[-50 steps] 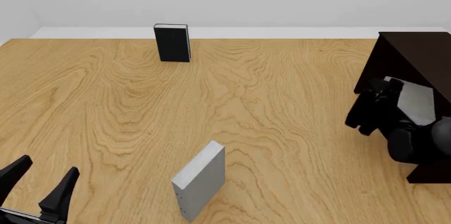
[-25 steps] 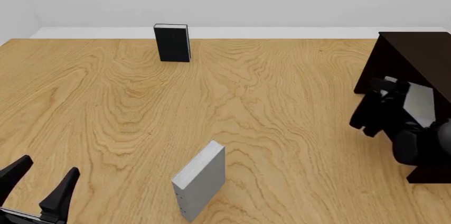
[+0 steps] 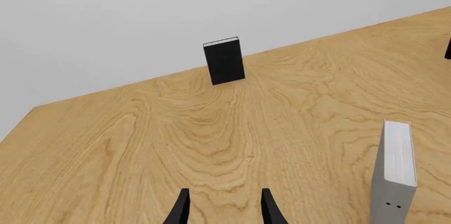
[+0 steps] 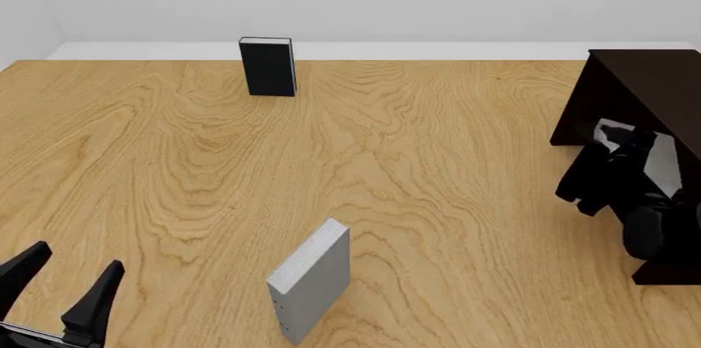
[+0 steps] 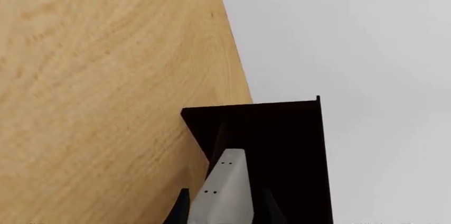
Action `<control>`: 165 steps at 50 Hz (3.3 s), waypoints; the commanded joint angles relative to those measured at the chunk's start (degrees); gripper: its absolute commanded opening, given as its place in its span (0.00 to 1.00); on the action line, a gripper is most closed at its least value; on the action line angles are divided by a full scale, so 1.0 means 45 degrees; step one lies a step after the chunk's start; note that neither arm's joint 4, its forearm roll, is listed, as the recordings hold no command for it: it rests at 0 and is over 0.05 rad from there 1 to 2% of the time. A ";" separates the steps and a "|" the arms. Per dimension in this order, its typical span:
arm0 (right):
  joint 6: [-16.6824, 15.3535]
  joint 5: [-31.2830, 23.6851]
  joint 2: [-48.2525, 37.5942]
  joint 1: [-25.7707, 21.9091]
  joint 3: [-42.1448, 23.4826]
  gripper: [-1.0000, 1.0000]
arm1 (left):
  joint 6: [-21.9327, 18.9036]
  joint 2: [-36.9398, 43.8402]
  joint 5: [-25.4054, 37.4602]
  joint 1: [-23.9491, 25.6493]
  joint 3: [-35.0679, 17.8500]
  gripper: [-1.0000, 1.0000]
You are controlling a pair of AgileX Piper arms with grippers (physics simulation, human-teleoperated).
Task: Pick up the book on the right and place it on the cabinet shelf.
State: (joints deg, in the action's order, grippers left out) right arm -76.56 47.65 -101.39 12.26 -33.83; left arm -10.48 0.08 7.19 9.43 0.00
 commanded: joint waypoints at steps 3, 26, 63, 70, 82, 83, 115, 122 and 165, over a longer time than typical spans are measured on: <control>0.0058 0.0008 0.0176 0.0445 0.0000 1.00 | -0.0005 0.0000 0.0012 0.0006 0.0000 1.00; 0.0064 -0.0253 0.0601 0.1302 0.0122 1.00 | -0.0023 0.0001 0.0037 0.0058 0.0000 1.00; -0.0805 0.0431 0.0085 0.2312 0.0450 1.00 | 0.0037 -0.0005 -0.0005 -0.0004 0.0000 1.00; -0.1342 0.0742 -0.0136 0.2450 0.0501 1.00 | 0.0070 -0.0005 0.0017 -0.0019 0.0000 1.00; -0.1581 0.0959 -0.0398 0.2523 0.0784 1.00 | 0.0102 -0.0004 0.0021 -0.0032 0.0000 1.00; -0.1484 0.0915 -0.0356 0.2519 0.0766 1.00 | 0.0095 -0.0003 0.0022 -0.0021 0.0000 1.00; -0.0950 -0.0045 0.0196 0.0697 -0.0030 1.00 | 0.0059 -0.0004 0.0028 0.0044 0.0000 1.00; -0.1010 0.0126 -0.0073 0.0400 -0.0141 1.00 | 0.0081 -0.0005 0.0027 0.0037 0.0000 1.00; -0.0077 -0.1909 0.1478 -0.1462 -0.1305 1.00 | 0.0124 -0.0006 0.0120 0.0092 0.0000 1.00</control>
State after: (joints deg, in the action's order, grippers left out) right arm -78.78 42.84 -98.56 8.02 -38.22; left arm -9.97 0.04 7.66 9.74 0.00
